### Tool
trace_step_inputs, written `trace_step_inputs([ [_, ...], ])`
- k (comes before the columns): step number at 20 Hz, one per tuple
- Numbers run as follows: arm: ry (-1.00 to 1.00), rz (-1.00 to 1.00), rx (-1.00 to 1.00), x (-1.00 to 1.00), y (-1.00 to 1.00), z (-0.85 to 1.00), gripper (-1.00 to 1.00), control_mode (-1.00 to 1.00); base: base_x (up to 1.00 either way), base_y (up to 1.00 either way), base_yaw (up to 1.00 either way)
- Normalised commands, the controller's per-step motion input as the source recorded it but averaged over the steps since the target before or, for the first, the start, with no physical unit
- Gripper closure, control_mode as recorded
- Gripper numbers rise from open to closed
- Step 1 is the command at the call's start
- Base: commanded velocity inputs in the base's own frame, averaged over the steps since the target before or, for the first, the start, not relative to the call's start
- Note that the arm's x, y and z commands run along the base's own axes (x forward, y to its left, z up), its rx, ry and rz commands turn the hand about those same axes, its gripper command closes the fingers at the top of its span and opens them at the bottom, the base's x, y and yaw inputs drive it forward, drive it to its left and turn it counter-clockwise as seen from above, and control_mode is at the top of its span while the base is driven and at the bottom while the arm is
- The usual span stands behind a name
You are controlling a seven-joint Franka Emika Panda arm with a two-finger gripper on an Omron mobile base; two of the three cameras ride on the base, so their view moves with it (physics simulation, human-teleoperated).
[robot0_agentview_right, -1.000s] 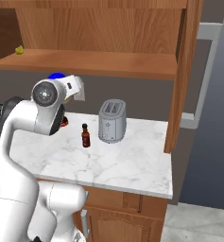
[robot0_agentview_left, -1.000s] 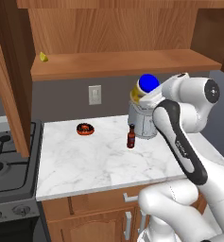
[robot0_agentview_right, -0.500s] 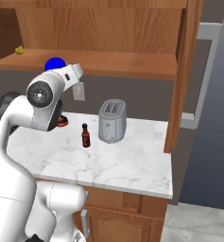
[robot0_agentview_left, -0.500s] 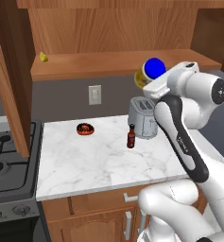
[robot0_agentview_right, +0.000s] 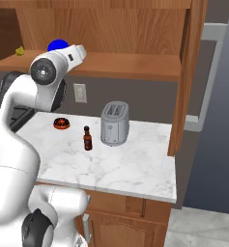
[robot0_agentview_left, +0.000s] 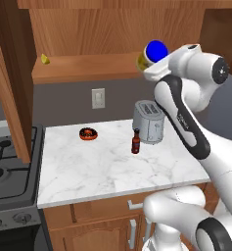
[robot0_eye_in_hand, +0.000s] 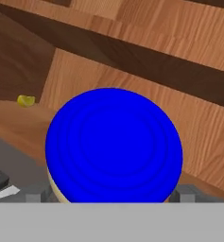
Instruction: Pick the condiment bottle and mayonnaise from the counter and place them in the cabinet.
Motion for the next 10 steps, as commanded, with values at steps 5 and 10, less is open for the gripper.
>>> trace_step_inputs([
  [5,0.16,-0.02,-0.02,0.62,0.07,0.26,1.0,-1.0,0.0,0.0,0.0],
  [10,0.07,-0.01,-0.01,0.27,0.02,0.04,1.0,-1.0,0.0,0.0,0.0],
])
